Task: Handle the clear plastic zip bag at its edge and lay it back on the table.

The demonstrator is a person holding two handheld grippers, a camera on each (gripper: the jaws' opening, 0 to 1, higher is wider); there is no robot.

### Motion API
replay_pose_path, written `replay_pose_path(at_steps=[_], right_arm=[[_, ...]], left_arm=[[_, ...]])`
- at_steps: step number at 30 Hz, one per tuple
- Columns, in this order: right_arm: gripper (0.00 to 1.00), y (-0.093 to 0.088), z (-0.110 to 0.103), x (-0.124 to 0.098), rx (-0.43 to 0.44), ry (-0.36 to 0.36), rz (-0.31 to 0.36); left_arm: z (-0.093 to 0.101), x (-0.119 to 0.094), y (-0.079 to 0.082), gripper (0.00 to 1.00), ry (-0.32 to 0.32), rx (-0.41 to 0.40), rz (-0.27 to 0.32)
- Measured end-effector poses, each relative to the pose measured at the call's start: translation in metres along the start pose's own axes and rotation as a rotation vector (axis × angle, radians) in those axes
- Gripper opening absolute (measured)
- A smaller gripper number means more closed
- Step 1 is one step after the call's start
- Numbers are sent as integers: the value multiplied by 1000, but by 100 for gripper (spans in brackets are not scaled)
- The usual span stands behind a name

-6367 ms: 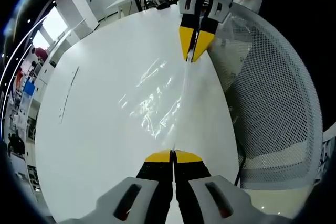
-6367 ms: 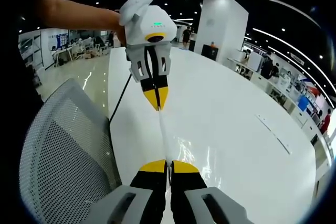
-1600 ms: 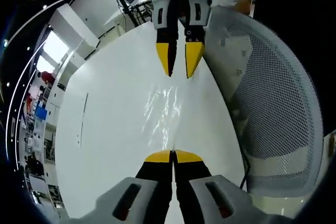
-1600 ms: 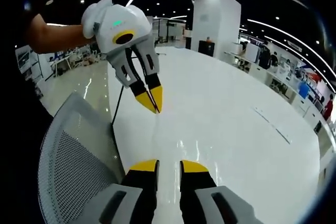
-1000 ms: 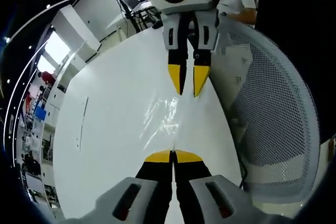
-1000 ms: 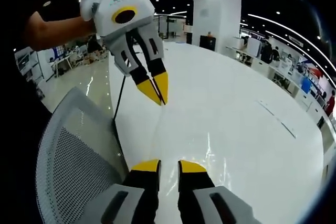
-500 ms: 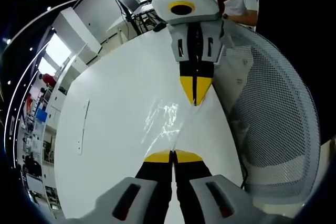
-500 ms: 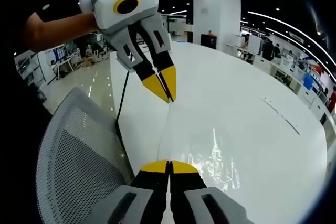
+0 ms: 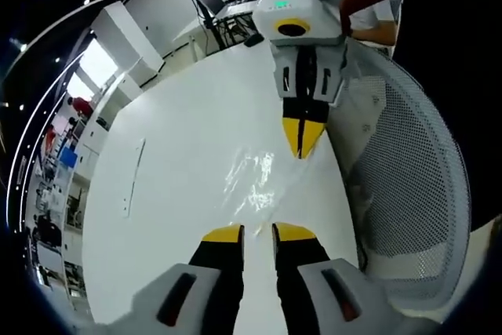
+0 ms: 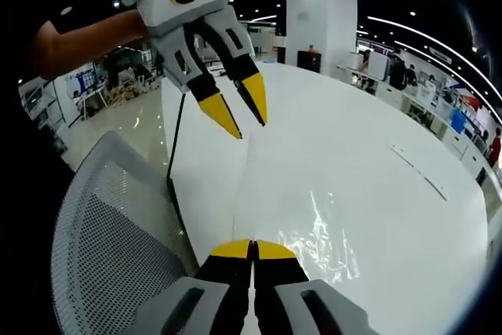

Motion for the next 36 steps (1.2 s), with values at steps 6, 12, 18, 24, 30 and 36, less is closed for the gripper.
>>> replay_pose_path(at_steps=[6,12,18,24,30,36], right_arm=[[0,1,3,-2,0,-15,3],[0,0,6,-3,1,-27,5],[0,1,8,-2,4,-45,8],[0,3,7,-1,6,-56,13],[0,3,7,-1,13,-79,16],[0,2,5,1,14,-95,26]], left_arm=[[0,-3,0,18,13,-90,17],[4,0,-6,21,-16,-197,25],[14,4,-7,26,-47,-308,54],[23,10,-7,28,-58,-344,56],[30,13,-2,29,-64,-434,103],[34,17,2,30,-64,-556,144]])
Point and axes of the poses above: the point that each gripper's makers call its tool centre point, and the gripper's own axes: x roughly forward along the fingers, z roughly to its right, y roughly out of its top, the point moved 9 cm from there along -x, roughly backward along the fingers, and after that the axes turned 10 degrees about -z, right-handed, at the moved point
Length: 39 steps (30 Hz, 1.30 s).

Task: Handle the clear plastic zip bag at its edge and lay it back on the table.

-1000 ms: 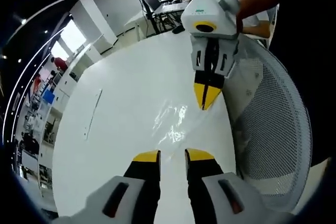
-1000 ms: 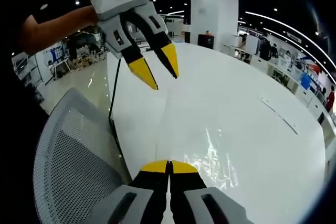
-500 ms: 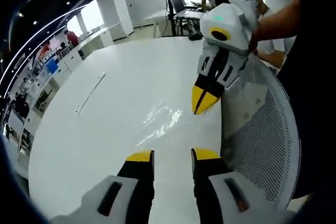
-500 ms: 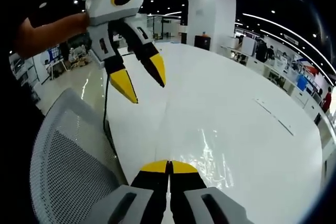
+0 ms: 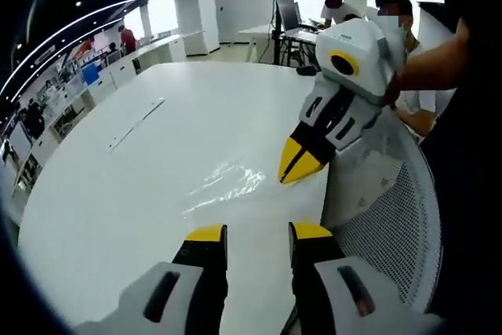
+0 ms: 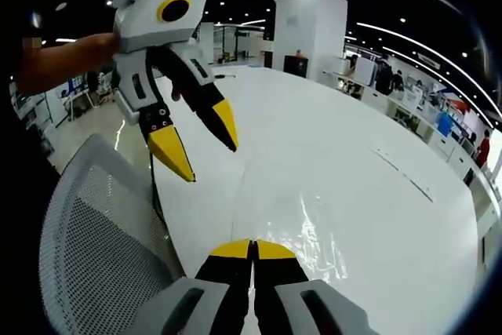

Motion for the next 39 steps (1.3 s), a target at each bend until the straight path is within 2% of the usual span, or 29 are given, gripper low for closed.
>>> replay_pose_path(at_steps=[6,7,10,14,18,20,24,29,39], right_arm=[[0,1,-1,1,13,-18,18],[0,1,0,1,15,-24,21],[0,2,0,1,25,-38,33],[0,4,1,2,32,-61,50],[0,6,0,2,33,-66,61],[0,7,-1,2,34,-71,67],[0,9,-2,3,34,-77,76],[0,10,-4,2,32,-82,86],[0,12,-6,0,27,-87,99]], left_arm=[[-5,2,1,29,39,-101,40],[-6,3,0,29,39,-152,49],[-5,5,0,29,31,-223,93],[-6,7,-2,29,66,-270,107],[-6,8,-1,29,80,-342,168],[-5,8,-1,28,68,-408,192],[-4,13,-4,28,74,-398,174],[-4,13,-2,25,67,-440,202],[-9,23,-2,18,82,-437,174]])
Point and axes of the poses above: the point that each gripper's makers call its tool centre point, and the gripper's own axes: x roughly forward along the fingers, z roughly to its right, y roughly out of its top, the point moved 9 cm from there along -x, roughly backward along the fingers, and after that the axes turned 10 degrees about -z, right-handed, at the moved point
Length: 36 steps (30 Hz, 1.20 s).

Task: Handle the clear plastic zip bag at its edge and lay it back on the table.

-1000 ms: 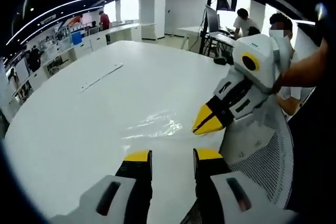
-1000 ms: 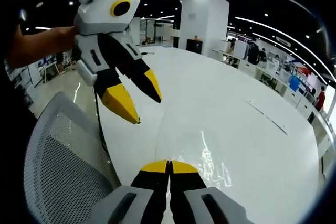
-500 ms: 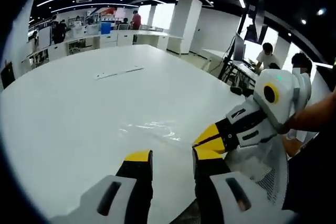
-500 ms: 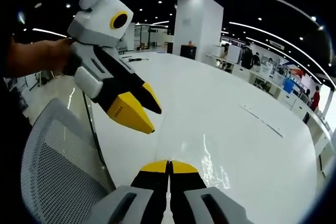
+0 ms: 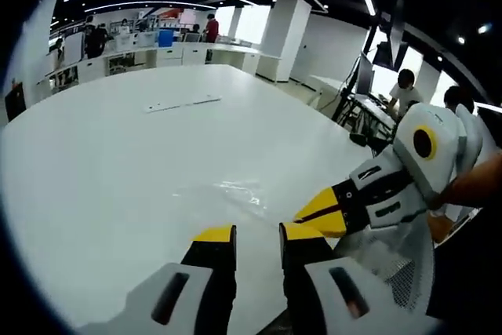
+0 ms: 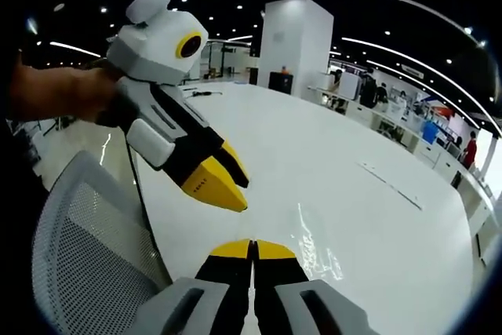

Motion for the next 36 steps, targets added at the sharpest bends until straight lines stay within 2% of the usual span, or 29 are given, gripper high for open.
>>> replay_pose_path(at_steps=[17,22,36], right_arm=[[0,6,0,-2,12,4,44],[0,8,2,-3,27,-3,53],[0,12,14,-5,47,-39,70]], left_arm=[[4,5,6,6,0,24,1],[3,4,5,1,25,57,-17],[-1,0,3,0,43,69,-32]])
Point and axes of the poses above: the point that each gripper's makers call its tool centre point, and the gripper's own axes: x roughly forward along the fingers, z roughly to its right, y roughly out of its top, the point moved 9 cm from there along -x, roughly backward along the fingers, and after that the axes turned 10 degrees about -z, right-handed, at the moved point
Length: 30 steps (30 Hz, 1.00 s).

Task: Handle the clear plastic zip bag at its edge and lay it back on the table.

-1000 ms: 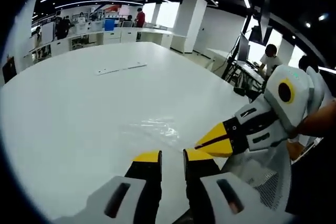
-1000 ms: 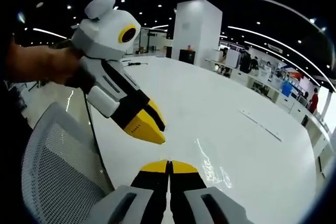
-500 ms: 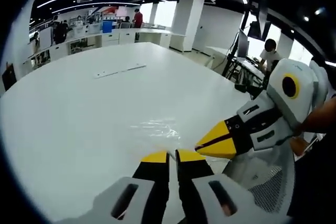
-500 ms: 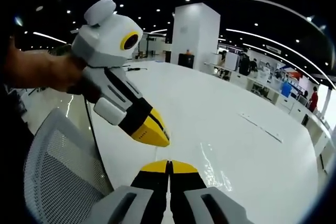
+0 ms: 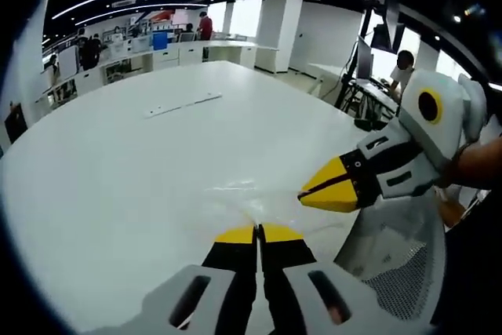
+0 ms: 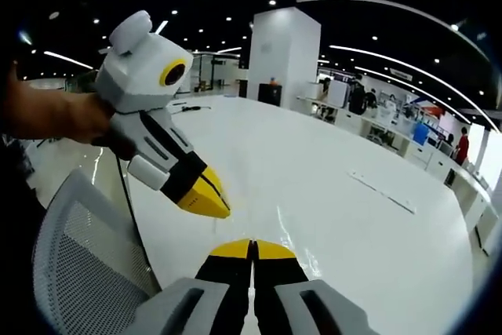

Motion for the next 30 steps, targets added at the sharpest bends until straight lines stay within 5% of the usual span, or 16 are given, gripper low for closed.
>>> replay_pose_path(at_steps=[30], right_arm=[[0,7,18,-3,77,-58,35]], left_arm=[[-25,-21,4,0,47,-44,52]])
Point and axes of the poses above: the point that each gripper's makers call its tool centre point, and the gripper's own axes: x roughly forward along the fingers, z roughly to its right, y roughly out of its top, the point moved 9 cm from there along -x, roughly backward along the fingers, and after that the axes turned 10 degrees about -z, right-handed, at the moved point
